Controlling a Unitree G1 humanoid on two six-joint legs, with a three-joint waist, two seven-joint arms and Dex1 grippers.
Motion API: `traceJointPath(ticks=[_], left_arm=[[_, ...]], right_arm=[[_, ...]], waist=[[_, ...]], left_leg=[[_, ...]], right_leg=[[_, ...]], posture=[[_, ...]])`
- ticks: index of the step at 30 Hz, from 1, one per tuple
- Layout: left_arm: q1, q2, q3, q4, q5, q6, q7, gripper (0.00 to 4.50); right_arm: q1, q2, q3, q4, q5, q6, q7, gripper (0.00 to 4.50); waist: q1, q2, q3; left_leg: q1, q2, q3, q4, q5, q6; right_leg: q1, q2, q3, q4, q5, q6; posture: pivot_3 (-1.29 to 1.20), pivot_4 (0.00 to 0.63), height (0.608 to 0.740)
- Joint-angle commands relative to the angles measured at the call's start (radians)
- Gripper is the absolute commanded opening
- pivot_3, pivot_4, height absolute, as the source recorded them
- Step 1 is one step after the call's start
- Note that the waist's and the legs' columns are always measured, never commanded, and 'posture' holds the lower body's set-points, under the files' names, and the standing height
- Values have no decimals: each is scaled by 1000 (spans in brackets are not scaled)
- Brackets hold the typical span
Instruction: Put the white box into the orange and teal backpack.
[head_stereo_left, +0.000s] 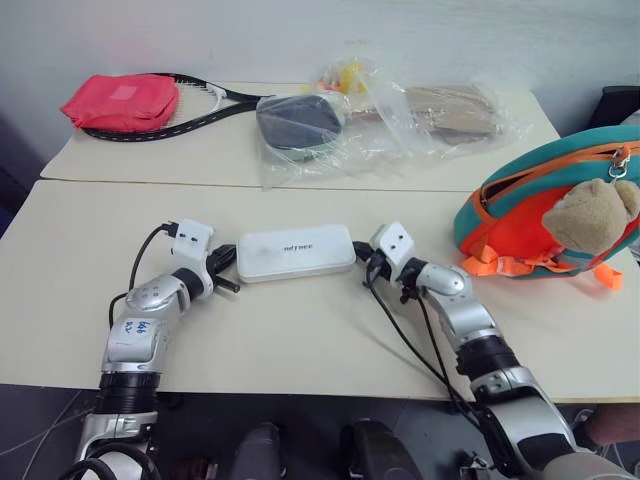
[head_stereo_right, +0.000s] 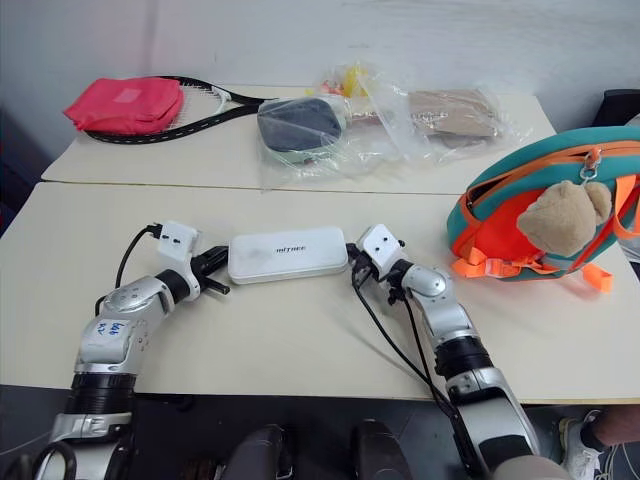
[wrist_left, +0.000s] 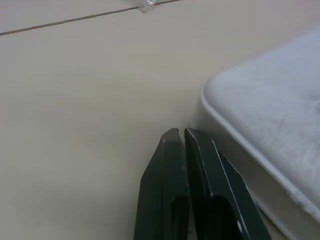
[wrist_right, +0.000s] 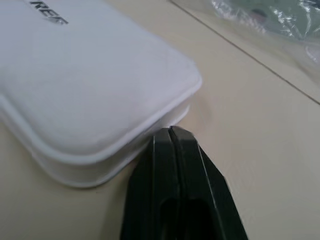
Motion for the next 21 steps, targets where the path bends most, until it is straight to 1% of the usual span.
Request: traceJointPath(ticks=[1, 6, 12, 16, 17, 19, 21], left_arm=[[29, 7, -8, -71, -14, -7, -42, 197], [86, 42, -20, -137, -15, 3, -93, 197], [177, 84, 27, -255, -49, 61, -124, 197], [211, 119, 51, -285, -55, 87, -139, 197], [217, 145, 89, -265, -79, 119, -157, 370], [222, 197, 146, -231, -154, 236, -212, 795], [225, 276, 174, -179, -245, 390, -306, 1407]], right_arm=[[47, -5, 34, -141, 21, 59, 59, 0], [155, -58, 45, -330, 23, 149, 94, 0], [260, -153, 0, -521, 64, 282, 127, 0], [293, -184, -14, -578, 83, 322, 127, 0], [303, -201, -28, -573, 81, 319, 127, 0], [313, -228, -46, -558, 82, 314, 131, 0], [307, -248, -56, -531, 83, 293, 137, 0]], waist=[[1, 0, 0], [3, 0, 0], [8, 0, 0], [13, 0, 0], [14, 0, 0], [15, 0, 0], [14, 0, 0]], left_leg=[[0, 0, 0, 0, 0, 0], [0, 0, 0, 0, 0, 0], [0, 0, 0, -1, -1, 0], [0, 0, -1, -1, -1, 0], [0, 0, -1, -1, -1, 1], [0, 0, -1, -1, -2, 2], [1, 0, -1, -2, -2, 2]], right_leg=[[0, 0, 0, 0, 0, 0], [0, 0, 0, -2, 0, 0], [0, -1, 0, -3, 0, 0], [0, 0, 0, -3, 0, 0], [0, 0, 0, -3, 0, 0], [0, 0, 0, -3, 0, 0], [0, -1, 0, -3, 0, 0]], posture=[[0, 150, 740], [0, 150, 740], [0, 150, 740], [0, 150, 740], [0, 150, 740], [0, 150, 740], [0, 150, 740]])
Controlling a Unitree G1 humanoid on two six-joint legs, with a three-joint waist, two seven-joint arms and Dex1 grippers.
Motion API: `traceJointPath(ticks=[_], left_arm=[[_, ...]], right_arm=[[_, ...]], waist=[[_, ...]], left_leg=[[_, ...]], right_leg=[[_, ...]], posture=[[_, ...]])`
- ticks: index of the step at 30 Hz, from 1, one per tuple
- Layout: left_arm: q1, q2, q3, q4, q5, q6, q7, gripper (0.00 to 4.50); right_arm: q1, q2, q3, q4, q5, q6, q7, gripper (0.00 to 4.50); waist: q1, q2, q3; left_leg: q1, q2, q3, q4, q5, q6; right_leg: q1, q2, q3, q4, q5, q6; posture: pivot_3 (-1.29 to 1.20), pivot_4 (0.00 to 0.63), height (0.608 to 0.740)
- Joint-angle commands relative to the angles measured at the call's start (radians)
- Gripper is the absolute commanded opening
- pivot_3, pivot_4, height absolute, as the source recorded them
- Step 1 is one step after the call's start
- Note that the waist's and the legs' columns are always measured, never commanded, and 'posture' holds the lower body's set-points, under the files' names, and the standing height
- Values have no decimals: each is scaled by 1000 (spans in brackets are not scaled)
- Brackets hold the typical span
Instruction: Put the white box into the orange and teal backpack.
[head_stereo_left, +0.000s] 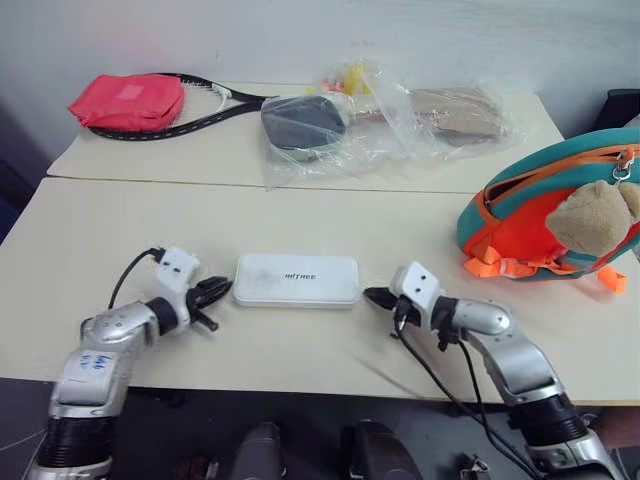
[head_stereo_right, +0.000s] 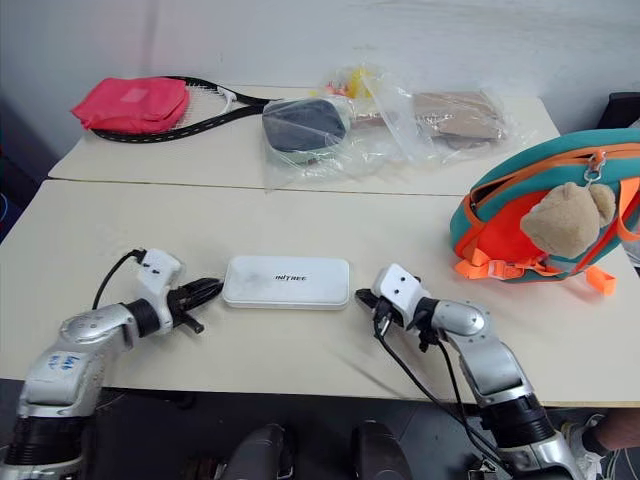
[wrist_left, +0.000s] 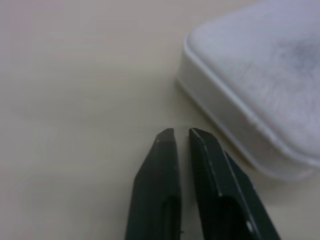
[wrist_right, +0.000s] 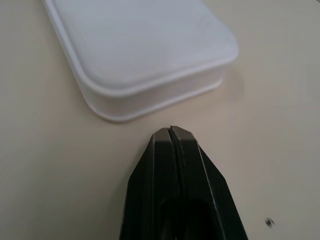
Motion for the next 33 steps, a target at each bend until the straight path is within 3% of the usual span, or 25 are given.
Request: traceJointPath(ticks=[1, 6, 8, 10, 19, 28, 33], left_arm=[[1, 100, 75, 74, -135, 220, -121, 1673], [-208, 137, 156, 342, -312, 546, -190, 3234], [-365, 118, 196, 488, -358, 772, -176, 3234], [-483, 95, 201, 618, -372, 871, -154, 3234], [-715, 16, 25, 927, -358, 881, -112, 3234], [-798, -13, -147, 1001, -404, 881, -235, 3234], [-805, -15, -243, 950, -475, 881, -310, 3234]], right_arm=[[-10, -28, -40, 18, 12, -29, 7, 0], [-80, -26, -16, 107, -2, -97, 41, 0], [-112, -13, -1, 140, -7, -116, 50, 0], [-136, -2, 14, 166, -11, -130, 60, 0], [-210, 40, 71, 259, -29, -195, 99, 0], [-242, 64, 93, 323, -46, -258, 128, 0], [-237, 57, 88, 341, -45, -296, 151, 0]], waist=[[-2, 0, 0], [1, 1, 0], [3, 0, 1], [7, 0, 1], [5, -1, 1], [7, -1, 1], [7, -1, 1]], left_leg=[[0, 0, 0, 0, 0, 0], [1, 0, -1, 0, 0, 0], [1, 0, -1, 0, 1, 2], [0, -1, -2, 1, 2, 1], [-12, 0, -1, 12, 3, -2], [-12, 0, -2, 17, 3, -2], [-12, 0, -2, 17, 3, -2]], right_leg=[[0, 0, 0, 0, 0, 0], [1, 0, -1, 1, 0, -1], [1, 0, -1, 2, 0, -1], [-1, 0, -2, 3, 0, 0], [-9, 0, -2, 10, 0, 0], [-10, 1, -2, 13, 0, 0], [-10, 0, -1, 13, 0, 0]], posture=[[0, 150, 740], [0, 150, 740], [0, 150, 740], [0, 150, 740], [0, 150, 740], [0, 150, 740], [0, 150, 740]])
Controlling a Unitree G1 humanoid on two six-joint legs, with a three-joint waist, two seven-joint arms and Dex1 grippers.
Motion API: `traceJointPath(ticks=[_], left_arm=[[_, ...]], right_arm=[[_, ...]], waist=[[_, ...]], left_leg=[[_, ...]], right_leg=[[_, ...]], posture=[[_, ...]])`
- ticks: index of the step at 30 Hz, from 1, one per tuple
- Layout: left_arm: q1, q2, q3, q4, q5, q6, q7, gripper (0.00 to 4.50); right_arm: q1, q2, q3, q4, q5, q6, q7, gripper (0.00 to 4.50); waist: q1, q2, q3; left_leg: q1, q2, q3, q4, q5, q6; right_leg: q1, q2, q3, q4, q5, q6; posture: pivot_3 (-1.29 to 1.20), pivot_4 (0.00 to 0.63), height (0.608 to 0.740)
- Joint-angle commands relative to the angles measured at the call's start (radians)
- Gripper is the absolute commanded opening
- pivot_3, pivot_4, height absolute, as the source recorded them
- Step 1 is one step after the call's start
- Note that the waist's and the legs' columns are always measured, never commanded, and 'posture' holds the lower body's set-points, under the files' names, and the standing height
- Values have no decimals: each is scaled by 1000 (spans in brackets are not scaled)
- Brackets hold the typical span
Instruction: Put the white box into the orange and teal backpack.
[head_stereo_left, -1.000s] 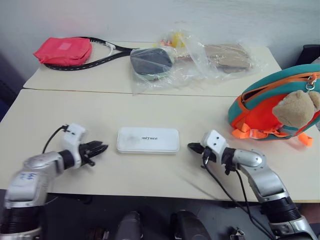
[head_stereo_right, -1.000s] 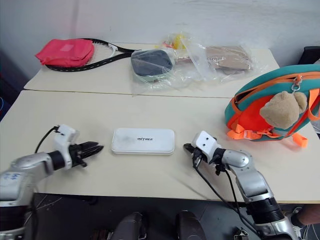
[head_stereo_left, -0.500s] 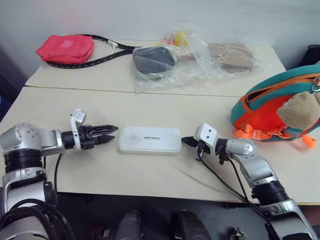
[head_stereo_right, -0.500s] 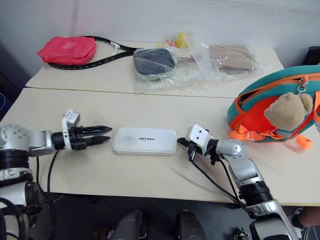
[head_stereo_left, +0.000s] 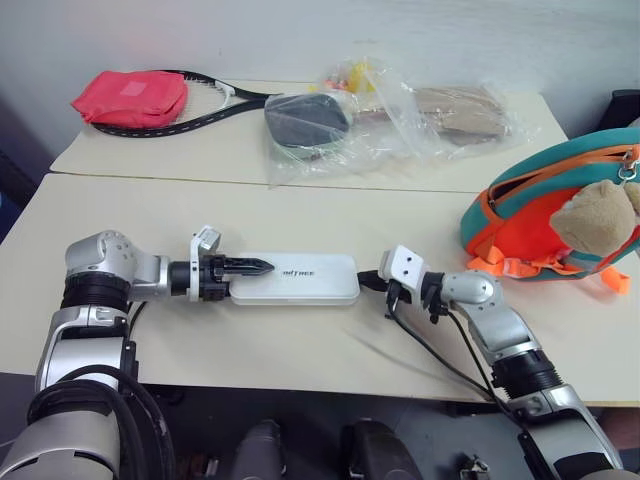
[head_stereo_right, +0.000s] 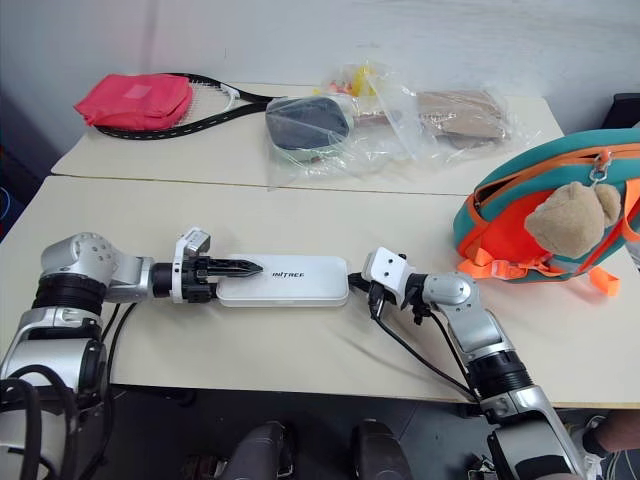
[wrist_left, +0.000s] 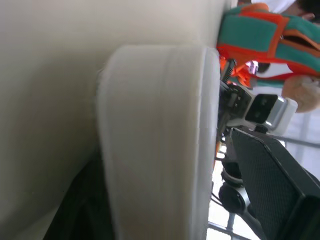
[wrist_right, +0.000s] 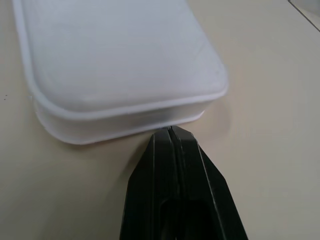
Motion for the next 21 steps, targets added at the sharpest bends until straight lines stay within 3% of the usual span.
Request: traceJointPath(ticks=[1, 5, 10, 15, 19, 21], left_arm=[[-23, 6, -38, -54, -71, 8, -54, 3234], [-16, 12, -29, -93, -113, 8, -53, 2697], [35, 45, -44, -204, -237, 8, -48, 1262], [138, 101, -53, -395, -453, 8, -3, 1255], [263, 39, 137, -631, -440, -25, 90, 1255], [360, 21, 172, -775, -369, -208, 62, 1255]], right_arm=[[9, -4, 6, -6, 10, -33, 31, 0], [36, -28, -12, -14, 16, -49, 42, 0], [105, -82, -49, -43, 35, -78, 57, 0], [250, -155, -154, -135, 101, -112, 45, 0], [418, -176, -308, -260, 207, -73, -9, 0], [561, -172, -432, -353, 305, 20, -49, 167]], waist=[[0, 0, 0], [2, 0, 0], [3, 0, 0], [5, 0, 0], [8, 0, 0], [7, 2, 0]], left_leg=[[0, 0, 0, 0, 0, 0], [0, 0, 0, 0, 0, 0], [0, 0, -1, 0, 0, 1], [0, 0, -2, 0, -1, 1], [-1, -1, -4, 0, -2, 3], [-1, -1, -4, 1, -1, 3]], right_leg=[[0, 0, 0, 0, 0, 0], [0, 0, 0, 0, 0, 0], [1, 0, 0, 0, 0, 0], [2, -1, 0, -3, 0, 0], [5, -1, 0, -8, 0, 0], [6, -1, 0, -8, 0, 0]], posture=[[0, 150, 740], [0, 150, 740], [0, 150, 740], [0, 150, 740], [0, 150, 740], [0, 150, 740]])
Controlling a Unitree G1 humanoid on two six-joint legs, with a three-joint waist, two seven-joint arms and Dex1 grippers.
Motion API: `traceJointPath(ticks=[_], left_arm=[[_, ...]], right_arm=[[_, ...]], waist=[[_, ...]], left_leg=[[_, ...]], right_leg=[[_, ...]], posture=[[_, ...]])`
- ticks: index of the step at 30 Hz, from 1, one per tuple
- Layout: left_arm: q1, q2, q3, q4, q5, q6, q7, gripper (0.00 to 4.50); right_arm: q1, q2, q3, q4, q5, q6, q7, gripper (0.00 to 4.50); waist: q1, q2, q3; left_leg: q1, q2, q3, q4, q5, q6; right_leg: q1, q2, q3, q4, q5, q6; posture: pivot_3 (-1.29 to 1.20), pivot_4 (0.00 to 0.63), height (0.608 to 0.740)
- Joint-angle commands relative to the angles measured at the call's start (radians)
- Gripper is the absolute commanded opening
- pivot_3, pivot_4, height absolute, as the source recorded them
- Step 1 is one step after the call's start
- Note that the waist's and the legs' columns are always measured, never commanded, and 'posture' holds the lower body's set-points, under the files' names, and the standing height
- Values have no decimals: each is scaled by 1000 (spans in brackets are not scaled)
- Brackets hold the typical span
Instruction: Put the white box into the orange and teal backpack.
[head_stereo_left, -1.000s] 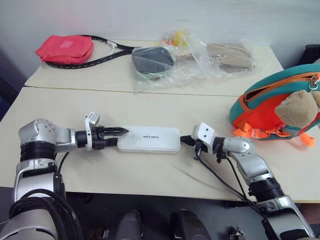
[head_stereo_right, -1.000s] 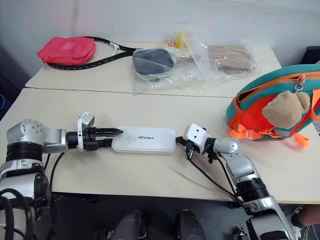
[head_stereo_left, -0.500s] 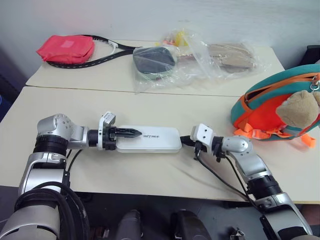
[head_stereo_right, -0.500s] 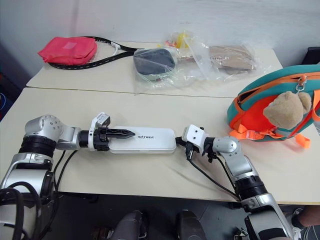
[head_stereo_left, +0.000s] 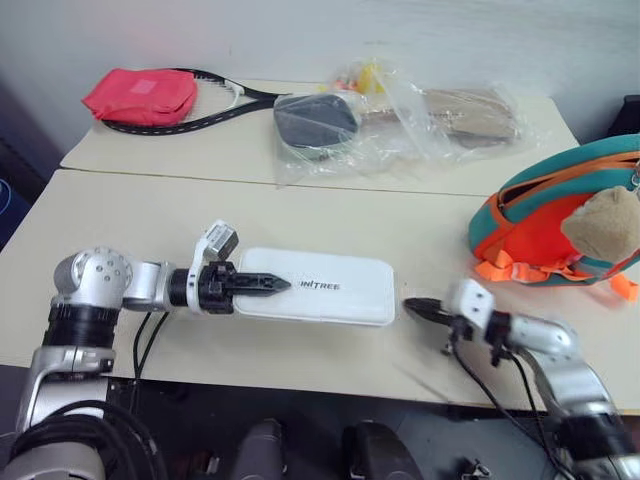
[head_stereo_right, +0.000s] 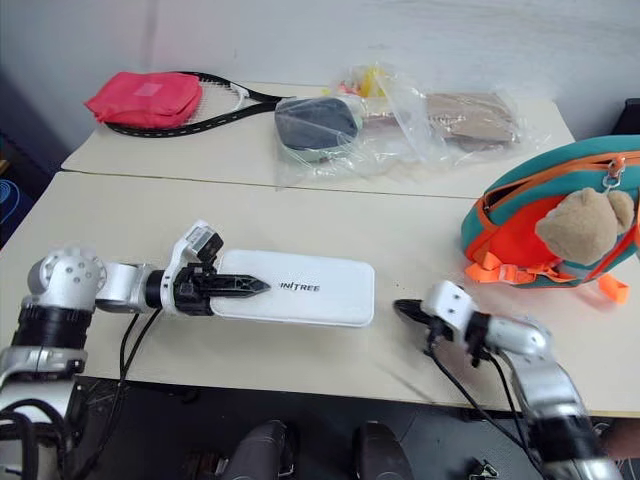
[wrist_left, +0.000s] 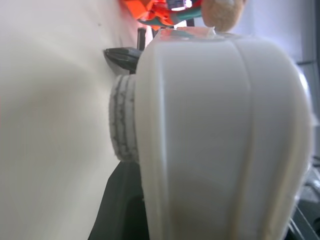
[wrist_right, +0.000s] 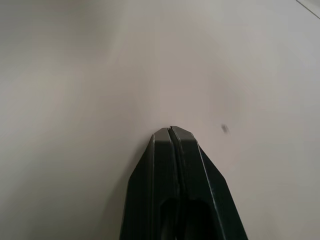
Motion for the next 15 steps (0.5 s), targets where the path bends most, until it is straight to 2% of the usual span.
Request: traceJointPath(ticks=[1, 3, 5, 8, 11, 13, 15], left_arm=[[123, -14, 73, -260, 109, -331, -67, 1255], [182, -35, 75, -327, 196, -527, -133, 1255], [250, -50, 68, -365, 276, -700, -201, 1255], [317, -56, 38, -402, 381, -901, -299, 1255], [332, -38, -6, -417, 443, -989, -363, 1255], [333, -32, -22, -409, 462, -1026, -397, 1255], [331, -30, -30, -400, 464, -1034, -420, 1255]], right_arm=[[205, 8, -229, -181, 177, 113, -69, 355], [296, 24, -317, -224, 216, 114, -99, 871], [390, 34, -434, -189, 242, 91, -106, 1628], [449, 30, -550, -126, 274, 78, -105, 2614], [420, -35, -653, -10, 302, 71, -80, 3597], [338, -117, -677, 116, 302, 62, -44, 4305], [269, -177, -668, 220, 287, 43, -8, 4478]], waist=[[0, 3, 0], [3, 3, 0], [-2, 3, 0], [-3, 3, 0], [-4, 4, 0], [-6, 4, 0], [-10, 4, 0]], left_leg=[[0, 0, 0, -1, 0, 0], [1, 1, 0, -2, 0, -1], [1, 1, 1, -3, 0, -2], [3, 1, 4, -4, 0, -1], [12, 1, 5, -8, -2, 0], [19, 0, 7, -14, -5, 5], [19, 0, 8, -15, -5, 5]], right_leg=[[0, 0, 0, -1, 0, 0], [1, 1, 0, -2, 0, 0], [1, 2, 0, -3, 0, 0], [2, 2, 3, -4, 0, 0], [11, 2, 3, -8, 0, 0], [17, 1, 5, -12, 0, 0], [16, 1, 5, -12, 0, 0]], posture=[[0, 150, 740], [0, 150, 740], [0, 150, 740], [0, 150, 740], [0, 150, 740], [0, 150, 740], [0, 150, 740]])
